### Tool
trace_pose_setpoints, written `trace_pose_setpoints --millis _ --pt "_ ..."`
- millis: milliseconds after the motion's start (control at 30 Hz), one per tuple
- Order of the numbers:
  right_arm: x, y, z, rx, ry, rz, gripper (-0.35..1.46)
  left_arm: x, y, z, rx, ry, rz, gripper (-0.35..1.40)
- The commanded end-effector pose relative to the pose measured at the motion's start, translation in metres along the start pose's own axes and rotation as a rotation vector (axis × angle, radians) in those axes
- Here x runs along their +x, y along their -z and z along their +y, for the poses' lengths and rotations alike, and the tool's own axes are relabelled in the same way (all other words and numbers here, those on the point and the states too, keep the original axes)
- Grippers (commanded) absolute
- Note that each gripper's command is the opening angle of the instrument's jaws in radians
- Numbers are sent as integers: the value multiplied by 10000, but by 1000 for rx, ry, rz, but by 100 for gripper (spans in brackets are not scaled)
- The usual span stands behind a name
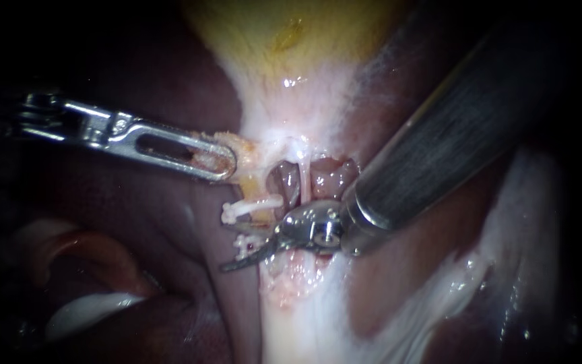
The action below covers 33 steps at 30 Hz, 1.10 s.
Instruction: Go to the cutting position left tube
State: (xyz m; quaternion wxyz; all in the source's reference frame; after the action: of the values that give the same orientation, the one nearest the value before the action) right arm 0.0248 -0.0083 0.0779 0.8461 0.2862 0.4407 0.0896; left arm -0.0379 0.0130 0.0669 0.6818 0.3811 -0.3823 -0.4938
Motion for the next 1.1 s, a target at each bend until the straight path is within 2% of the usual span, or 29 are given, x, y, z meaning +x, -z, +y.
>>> trace_pose_setpoints --millis 33,600,800,1100 --pt "0 0 0 -1 1 0 110 0 0 0 1 0 0 -35" --pt "-3 14 -6 6 2 1 110 1 2 0 1 0 0 -35" --pt "-3 38 -12 21 1 13 106 1 2 0 1 -1 1 -35" --pt "-4 75 -13 9 -6 22 106 1 3 1 2 -1 1 -35"
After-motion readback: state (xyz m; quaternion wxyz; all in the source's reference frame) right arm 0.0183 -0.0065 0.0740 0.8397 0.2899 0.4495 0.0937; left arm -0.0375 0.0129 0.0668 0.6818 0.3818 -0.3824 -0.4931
